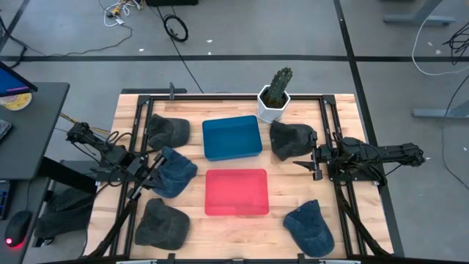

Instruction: Pick & Place hat

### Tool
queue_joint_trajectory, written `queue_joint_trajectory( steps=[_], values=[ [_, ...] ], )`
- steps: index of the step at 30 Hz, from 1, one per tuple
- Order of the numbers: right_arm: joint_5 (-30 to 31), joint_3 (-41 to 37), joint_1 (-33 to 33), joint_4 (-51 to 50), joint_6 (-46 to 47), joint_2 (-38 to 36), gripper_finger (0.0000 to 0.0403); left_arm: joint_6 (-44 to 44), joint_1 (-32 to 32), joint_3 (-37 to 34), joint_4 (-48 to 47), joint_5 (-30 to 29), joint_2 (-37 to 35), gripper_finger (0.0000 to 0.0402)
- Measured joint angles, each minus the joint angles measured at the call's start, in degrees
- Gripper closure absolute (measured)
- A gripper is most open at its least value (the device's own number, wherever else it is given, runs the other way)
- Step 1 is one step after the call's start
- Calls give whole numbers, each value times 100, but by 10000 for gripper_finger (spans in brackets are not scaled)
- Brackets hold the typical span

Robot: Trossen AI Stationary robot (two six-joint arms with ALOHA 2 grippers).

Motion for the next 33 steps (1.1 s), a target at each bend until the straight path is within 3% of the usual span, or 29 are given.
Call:
queue_joint_trajectory(
  steps=[9, 18, 27, 33],
  values=[
    [-2, -2, 2, 539, 756, 0, 185, 0, 0, 0, 0, 0, 1, 381],
    [-141, -2, 2, 3121, 902, -2, 185, 0, 0, -1, 0, 0, 1, 381],
    [-1135, 125, 8, 4942, 1347, 0, 185, 0, 0, 0, 0, 0, 1, 381],
    [-1833, 1212, 8, 4633, 1336, 141, 185, 0, -1, 1, -2, 0, 1, 381]
  ],
)
